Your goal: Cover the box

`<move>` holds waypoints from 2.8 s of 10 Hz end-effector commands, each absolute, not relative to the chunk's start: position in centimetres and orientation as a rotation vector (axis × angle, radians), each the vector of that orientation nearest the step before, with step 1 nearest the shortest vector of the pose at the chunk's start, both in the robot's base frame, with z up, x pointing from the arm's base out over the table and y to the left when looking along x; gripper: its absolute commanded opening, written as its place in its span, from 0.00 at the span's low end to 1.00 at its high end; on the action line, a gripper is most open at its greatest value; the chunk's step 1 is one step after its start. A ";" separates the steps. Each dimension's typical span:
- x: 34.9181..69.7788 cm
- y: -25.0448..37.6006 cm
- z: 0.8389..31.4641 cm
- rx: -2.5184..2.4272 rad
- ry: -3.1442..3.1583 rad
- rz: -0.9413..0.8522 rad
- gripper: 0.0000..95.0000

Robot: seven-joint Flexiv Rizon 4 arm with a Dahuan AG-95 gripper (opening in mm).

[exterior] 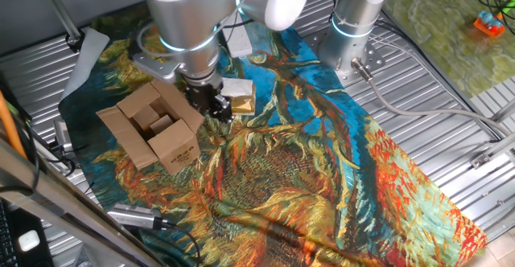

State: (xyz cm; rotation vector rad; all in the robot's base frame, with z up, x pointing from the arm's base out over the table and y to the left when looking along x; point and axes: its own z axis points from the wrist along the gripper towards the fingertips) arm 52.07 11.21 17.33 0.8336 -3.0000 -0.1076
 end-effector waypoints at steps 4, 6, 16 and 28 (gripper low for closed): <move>54.3 11.4 18.0 0.837 -2.993 -0.111 0.60; 55.3 11.5 18.4 0.836 -2.991 -0.109 0.60; 59.7 13.2 17.1 0.847 -2.989 -0.083 0.60; 59.4 13.2 16.6 0.887 -2.989 -0.073 0.60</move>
